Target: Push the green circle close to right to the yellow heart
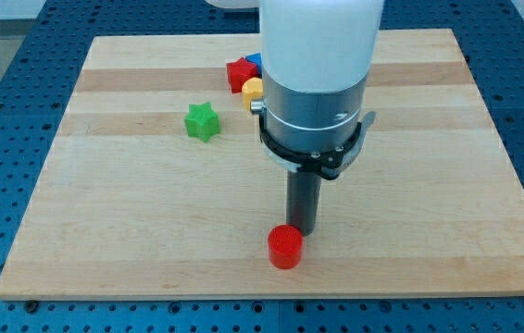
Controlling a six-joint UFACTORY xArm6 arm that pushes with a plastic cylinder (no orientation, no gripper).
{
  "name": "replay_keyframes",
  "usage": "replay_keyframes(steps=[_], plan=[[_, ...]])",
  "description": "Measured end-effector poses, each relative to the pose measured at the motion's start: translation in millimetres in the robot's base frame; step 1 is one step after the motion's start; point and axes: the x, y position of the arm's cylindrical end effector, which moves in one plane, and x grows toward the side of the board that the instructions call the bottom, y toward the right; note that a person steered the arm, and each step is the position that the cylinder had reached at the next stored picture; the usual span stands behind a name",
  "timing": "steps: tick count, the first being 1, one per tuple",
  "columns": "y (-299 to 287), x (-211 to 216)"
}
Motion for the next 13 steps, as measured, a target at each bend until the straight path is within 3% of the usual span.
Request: replay_keyframes(steps=[3, 5, 7, 12, 13], plan=[[19.4, -66.8], [21.3, -137.6], [32.8, -167.3], [7.0, -300.7], [21.6, -305.4]])
